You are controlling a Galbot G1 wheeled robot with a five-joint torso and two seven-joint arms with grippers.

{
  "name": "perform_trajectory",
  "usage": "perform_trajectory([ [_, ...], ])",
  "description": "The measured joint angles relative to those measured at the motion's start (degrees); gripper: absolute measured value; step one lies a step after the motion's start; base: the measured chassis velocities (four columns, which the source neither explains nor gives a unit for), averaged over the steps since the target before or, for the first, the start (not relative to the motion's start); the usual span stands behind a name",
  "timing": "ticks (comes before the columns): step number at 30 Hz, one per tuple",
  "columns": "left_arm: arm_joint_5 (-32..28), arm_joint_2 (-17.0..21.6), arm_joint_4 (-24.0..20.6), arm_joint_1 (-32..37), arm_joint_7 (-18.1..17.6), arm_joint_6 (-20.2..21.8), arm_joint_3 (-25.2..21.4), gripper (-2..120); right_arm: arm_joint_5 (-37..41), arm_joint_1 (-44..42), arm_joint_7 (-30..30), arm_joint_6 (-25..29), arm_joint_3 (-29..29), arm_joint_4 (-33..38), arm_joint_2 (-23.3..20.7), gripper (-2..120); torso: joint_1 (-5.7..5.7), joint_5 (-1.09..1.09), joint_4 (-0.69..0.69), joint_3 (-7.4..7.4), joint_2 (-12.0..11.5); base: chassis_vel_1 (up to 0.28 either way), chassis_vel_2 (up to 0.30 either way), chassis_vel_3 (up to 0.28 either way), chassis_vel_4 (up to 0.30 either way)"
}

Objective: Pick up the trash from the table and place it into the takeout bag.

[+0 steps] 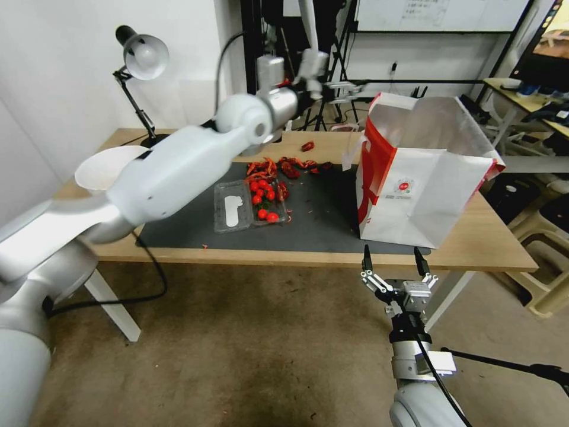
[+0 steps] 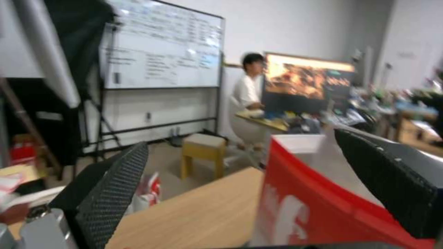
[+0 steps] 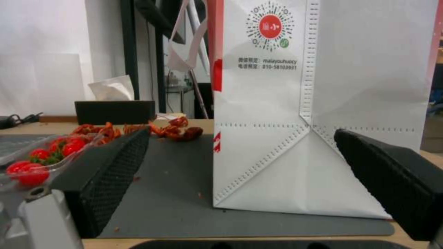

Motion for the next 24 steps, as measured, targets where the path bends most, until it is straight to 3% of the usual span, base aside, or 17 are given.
perform_trajectory([
  [5,0.37,1.20,-1.49,2.97,-1.87,-1.09,-2.40,100,-0.10,-0.18,0.00,-0.10,0.00,0.18,0.03,100,0.00,0.00,-0.01,0.00,0.00,0.000,0.000,0.000,0.000],
  [7,1.29,3.03,-4.46,7.30,-4.49,-1.94,-5.79,100,-0.22,-0.30,0.00,-0.20,0.00,0.39,0.05,100,0.00,0.01,-0.03,0.00,0.00,0.000,0.000,0.000,0.000],
  [13,3.49,5.04,-6.89,11.15,-5.70,-2.50,-8.83,100,-0.24,-0.39,-0.01,-0.27,0.01,0.52,0.02,100,0.00,0.00,-0.01,0.00,0.00,0.000,0.000,0.000,0.000],
  [20,8.03,9.84,-12.60,22.04,-6.74,-2.83,-18.26,100,-0.34,-0.38,-0.03,-0.32,-0.07,0.52,-0.07,100,0.00,0.02,-0.01,0.00,-0.01,0.000,0.000,0.000,0.000],
  [23,11.47,12.47,-16.93,32.45,-6.66,-3.07,-24.86,100,-0.50,-0.20,-0.12,-0.37,-0.42,0.31,-0.15,100,0.00,0.02,-0.01,0.00,-0.01,0.000,0.000,0.000,0.000],
  [24,11.47,12.47,-16.93,32.45,-6.66,-3.07,-24.86,100,-0.50,-0.20,-0.12,-0.37,-0.42,0.31,-0.15,100,0.00,0.02,-0.01,0.00,-0.01,0.000,0.000,0.000,0.000],
])
